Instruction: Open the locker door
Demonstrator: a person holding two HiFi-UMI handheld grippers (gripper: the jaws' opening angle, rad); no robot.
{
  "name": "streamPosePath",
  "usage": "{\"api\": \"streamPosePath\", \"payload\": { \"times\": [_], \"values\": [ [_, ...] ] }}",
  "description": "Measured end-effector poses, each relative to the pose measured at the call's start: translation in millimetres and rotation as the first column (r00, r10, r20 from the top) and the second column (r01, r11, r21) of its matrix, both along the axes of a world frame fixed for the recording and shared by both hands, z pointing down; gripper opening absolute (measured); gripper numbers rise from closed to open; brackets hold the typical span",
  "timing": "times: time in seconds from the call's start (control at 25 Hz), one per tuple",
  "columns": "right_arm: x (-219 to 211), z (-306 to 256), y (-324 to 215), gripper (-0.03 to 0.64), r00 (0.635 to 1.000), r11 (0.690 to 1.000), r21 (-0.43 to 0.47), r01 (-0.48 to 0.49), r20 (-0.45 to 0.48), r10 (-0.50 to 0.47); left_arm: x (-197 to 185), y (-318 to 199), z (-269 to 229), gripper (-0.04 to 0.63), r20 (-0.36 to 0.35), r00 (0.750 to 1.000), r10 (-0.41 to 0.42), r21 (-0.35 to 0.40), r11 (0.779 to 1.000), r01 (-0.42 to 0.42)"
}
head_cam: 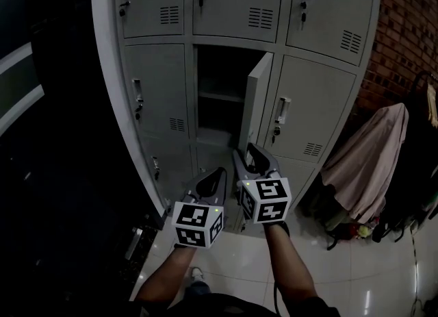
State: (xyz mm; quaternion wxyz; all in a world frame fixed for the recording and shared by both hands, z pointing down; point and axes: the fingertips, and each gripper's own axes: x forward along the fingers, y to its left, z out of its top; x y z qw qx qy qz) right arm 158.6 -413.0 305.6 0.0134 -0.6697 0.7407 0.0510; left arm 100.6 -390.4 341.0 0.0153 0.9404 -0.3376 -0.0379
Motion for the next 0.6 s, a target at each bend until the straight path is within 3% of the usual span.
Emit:
{"api": "streamPosePath", "payload": {
  "times": [0.2,0.4,0.6],
  "values": [
    [4,0,2,0.168,0.999,1.0,0.0,-0.016,-0.052,0.016,-5,6,8,0.005,0.025,1.0,-0.009,-0.006,1.0,0.01],
    [8,-3,11,0.169,0.999,1.0,0.02,-0.024,-0.024,0.025,-10,13,8,0.005,0.041,0.999,-0.029,0.002,1.0,0.028],
    [3,-14,33,0.169,0.999,0.999,0.05,-0.005,-0.052,0.008,-10,31,1,0.005,0.029,0.998,-0.048,0.01,0.999,0.048]
  ]
}}
